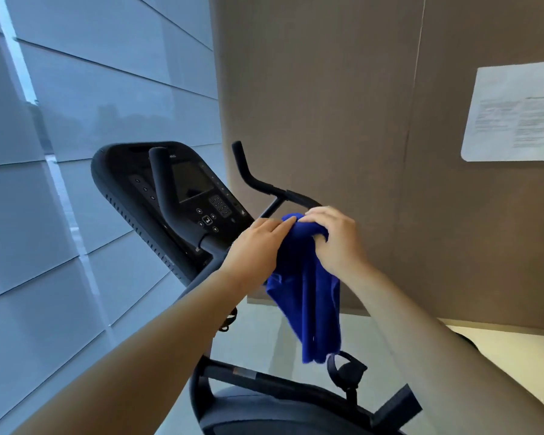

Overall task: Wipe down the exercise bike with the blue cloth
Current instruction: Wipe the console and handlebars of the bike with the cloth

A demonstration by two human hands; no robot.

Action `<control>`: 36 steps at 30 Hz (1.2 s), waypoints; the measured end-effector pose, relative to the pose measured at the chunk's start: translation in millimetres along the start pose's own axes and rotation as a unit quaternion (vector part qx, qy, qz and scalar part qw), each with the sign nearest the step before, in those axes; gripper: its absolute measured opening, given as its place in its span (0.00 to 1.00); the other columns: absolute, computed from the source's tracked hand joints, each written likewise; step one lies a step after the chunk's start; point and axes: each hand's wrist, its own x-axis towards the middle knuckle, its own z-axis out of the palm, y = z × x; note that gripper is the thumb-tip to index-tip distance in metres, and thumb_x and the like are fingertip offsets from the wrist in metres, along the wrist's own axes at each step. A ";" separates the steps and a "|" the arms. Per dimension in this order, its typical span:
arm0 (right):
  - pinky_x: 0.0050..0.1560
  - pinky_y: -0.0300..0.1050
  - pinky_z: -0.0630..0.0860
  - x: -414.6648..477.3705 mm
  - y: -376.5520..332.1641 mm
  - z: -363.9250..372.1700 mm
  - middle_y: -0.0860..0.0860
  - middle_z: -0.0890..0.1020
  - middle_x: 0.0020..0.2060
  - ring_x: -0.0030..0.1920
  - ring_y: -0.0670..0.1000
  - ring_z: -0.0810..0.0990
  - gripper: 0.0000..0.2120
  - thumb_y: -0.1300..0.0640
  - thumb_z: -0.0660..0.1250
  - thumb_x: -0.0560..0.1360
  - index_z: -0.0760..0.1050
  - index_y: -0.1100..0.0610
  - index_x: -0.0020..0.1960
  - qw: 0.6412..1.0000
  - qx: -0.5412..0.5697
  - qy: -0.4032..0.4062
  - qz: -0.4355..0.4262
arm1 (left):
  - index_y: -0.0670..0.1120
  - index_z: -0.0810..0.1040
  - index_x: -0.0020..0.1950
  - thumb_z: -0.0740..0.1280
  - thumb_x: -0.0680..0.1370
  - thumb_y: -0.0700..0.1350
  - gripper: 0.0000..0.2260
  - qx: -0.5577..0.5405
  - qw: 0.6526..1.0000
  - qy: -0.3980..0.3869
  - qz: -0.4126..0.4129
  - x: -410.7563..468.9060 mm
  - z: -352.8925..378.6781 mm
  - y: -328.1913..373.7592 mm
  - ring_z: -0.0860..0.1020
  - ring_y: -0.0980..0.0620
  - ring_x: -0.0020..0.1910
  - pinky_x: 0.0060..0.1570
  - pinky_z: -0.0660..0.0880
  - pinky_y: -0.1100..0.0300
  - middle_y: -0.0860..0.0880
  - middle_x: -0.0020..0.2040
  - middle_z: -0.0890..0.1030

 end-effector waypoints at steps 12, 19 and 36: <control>0.72 0.50 0.53 -33.2 67.3 59.2 0.48 0.61 0.72 0.72 0.48 0.55 0.29 0.38 0.45 0.75 0.61 0.51 0.71 0.967 0.015 -0.251 -0.033 | 0.56 0.59 0.74 0.54 0.75 0.51 0.26 0.010 0.949 -0.284 -0.135 -8.1 18.4 -8.6 0.48 0.55 0.74 0.71 0.43 0.52 0.53 0.76 0.55; 0.48 0.47 0.71 17.3 84.0 93.0 0.45 0.79 0.46 0.48 0.49 0.76 0.21 0.40 0.42 0.76 0.72 0.46 0.48 0.964 0.033 -0.256 -0.061 | 0.52 0.71 0.67 0.46 0.81 0.54 0.21 0.080 0.979 -0.100 -0.157 1.9 52.8 -9.3 0.64 0.56 0.69 0.70 0.51 0.56 0.55 0.68 0.71; 0.73 0.44 0.49 -60.4 80.1 51.9 0.45 0.63 0.72 0.74 0.46 0.51 0.21 0.50 0.49 0.80 0.63 0.51 0.71 0.967 0.157 -0.195 -0.048 | 0.57 0.60 0.73 0.45 0.81 0.57 0.21 0.061 0.981 -0.059 -0.174 -44.1 57.6 49.2 0.50 0.52 0.74 0.69 0.39 0.63 0.57 0.73 0.61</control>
